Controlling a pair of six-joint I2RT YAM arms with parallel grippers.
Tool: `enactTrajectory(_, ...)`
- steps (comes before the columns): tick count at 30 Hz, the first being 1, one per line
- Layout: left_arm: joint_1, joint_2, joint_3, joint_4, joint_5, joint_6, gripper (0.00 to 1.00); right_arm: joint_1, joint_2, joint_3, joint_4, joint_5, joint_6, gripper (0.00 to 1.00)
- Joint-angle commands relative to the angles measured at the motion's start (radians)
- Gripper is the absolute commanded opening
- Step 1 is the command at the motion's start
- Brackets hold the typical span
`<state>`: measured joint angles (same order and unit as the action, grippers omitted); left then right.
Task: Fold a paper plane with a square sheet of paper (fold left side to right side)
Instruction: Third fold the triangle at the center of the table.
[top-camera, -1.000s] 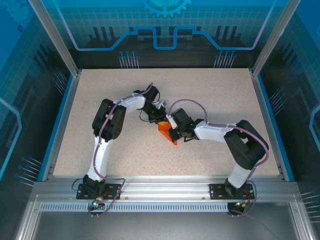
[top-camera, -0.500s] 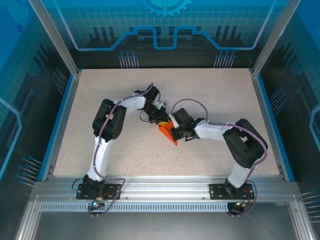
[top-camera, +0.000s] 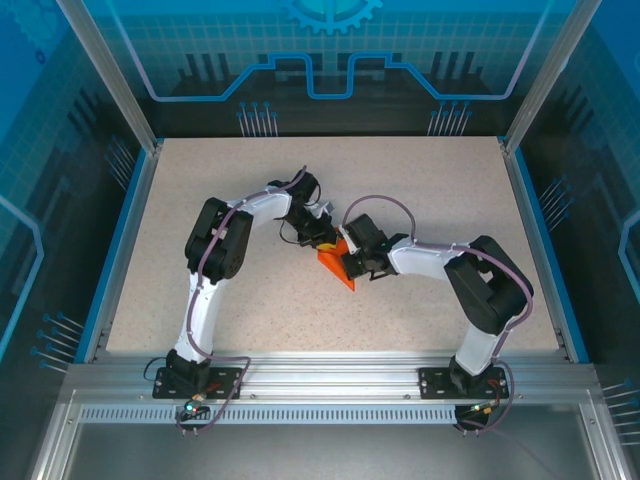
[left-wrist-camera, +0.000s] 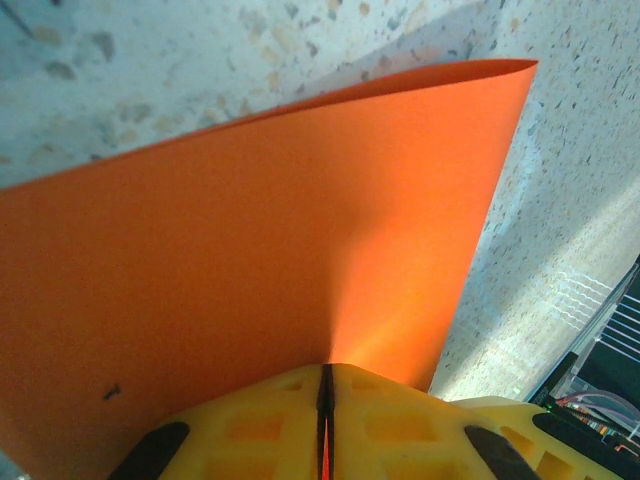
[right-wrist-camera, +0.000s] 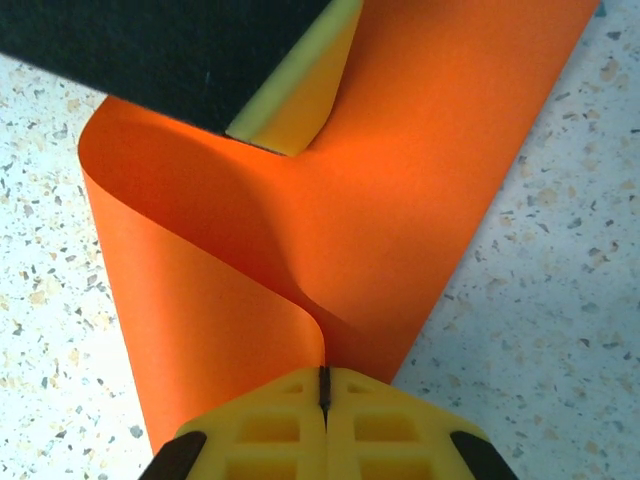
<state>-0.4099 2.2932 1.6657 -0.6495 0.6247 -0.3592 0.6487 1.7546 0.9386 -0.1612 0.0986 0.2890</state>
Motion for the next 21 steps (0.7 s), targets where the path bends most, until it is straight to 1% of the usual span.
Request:
enactTrajectory(1,-0.014,0.051,0.004,-0.042,-0.041,0.014,0.11,-0.015,0.009,0.021,-0.020,0.013,0.016,0.00)
enactTrajectory(21,-0.016,0.052,0.003,-0.040,-0.039,0.014,0.11,-0.019,0.024,0.037,-0.026,0.009,0.016,0.00)
